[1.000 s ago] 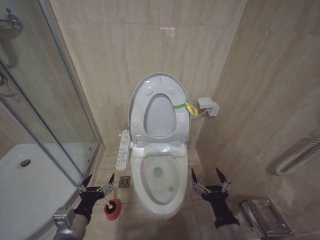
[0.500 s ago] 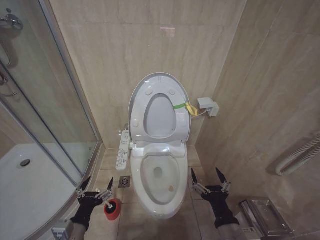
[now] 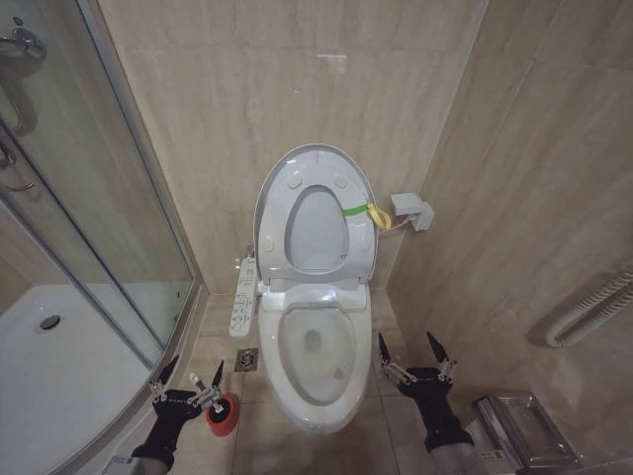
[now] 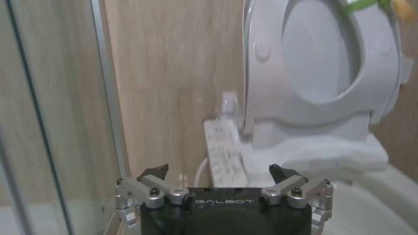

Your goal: Open the toilet lid, clean the toilet bowl with a toilet brush, close the toilet lid, and flush.

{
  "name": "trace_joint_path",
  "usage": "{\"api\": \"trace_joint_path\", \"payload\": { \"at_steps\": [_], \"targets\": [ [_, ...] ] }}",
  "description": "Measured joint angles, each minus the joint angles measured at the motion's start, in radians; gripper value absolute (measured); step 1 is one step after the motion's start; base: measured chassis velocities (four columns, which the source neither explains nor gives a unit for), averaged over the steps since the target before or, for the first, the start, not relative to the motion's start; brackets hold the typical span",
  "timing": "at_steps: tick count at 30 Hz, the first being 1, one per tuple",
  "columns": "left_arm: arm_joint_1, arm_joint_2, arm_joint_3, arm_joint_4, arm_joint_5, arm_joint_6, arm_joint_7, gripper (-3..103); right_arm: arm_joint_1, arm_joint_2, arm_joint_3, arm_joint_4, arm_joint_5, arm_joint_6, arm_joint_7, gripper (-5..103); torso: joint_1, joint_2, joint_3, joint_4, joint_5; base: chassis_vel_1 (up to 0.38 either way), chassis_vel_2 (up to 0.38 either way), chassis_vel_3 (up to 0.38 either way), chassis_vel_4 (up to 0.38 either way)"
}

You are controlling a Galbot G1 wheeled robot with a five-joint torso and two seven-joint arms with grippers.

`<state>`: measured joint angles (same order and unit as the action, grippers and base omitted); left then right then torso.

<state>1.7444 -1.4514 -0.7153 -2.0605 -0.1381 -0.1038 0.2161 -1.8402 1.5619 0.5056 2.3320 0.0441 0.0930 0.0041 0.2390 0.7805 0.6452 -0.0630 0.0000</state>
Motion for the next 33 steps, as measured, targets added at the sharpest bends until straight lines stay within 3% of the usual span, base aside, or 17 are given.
{"api": "trace_joint_path", "payload": {
  "at_steps": [1, 5, 6, 13, 24, 33],
  "targets": [
    [0.0, 0.0, 0.0, 0.0, 0.0, 0.0, 0.0, 100, 0.0, 0.0, 0.0, 0.0, 0.0, 0.0, 0.0, 100, 0.0, 0.0, 0.0, 0.0, 0.0, 0.0, 0.0, 0.0, 0.0],
    [-0.019, 0.017, 0.005, 0.162, -0.018, -0.117, 0.013, 100, 0.0, 0.0, 0.0, 0.0, 0.0, 0.0, 0.0, 100, 0.0, 0.0, 0.0, 0.0, -0.0001, 0.0, 0.0, 0.0, 0.0],
    [-0.019, 0.017, 0.005, 0.162, -0.018, -0.117, 0.013, 100, 0.0, 0.0, 0.0, 0.0, 0.0, 0.0, 0.0, 100, 0.0, 0.0, 0.0, 0.0, -0.0001, 0.0, 0.0, 0.0, 0.0],
    [-0.043, 0.037, 0.01, 0.358, -0.041, -0.26, 0.029, 100, 0.0, 0.0, 0.0, 0.0, 0.0, 0.0, 0.0, 100, 0.0, 0.0, 0.0, 0.0, -0.0002, 0.0, 0.0, 0.0, 0.0],
    [-0.059, 0.041, 0.011, 0.444, -0.05, -0.314, 0.035, 98, 0.0, 0.0, 0.0, 0.0, 0.0, 0.0, 0.0, 100, 0.0, 0.0, 0.0, 0.0, 0.0001, 0.0, 0.0, 0.0, 0.0],
    [-0.127, 0.032, 0.012, 0.706, -0.077, -0.445, 0.057, 98, 0.0, 0.0, 0.0, 0.0, 0.0, 0.0, 0.0, 100, 0.0, 0.0, 0.0, 0.0, 0.0, 0.0, 0.0, 0.0, 0.0]
  ]
}}
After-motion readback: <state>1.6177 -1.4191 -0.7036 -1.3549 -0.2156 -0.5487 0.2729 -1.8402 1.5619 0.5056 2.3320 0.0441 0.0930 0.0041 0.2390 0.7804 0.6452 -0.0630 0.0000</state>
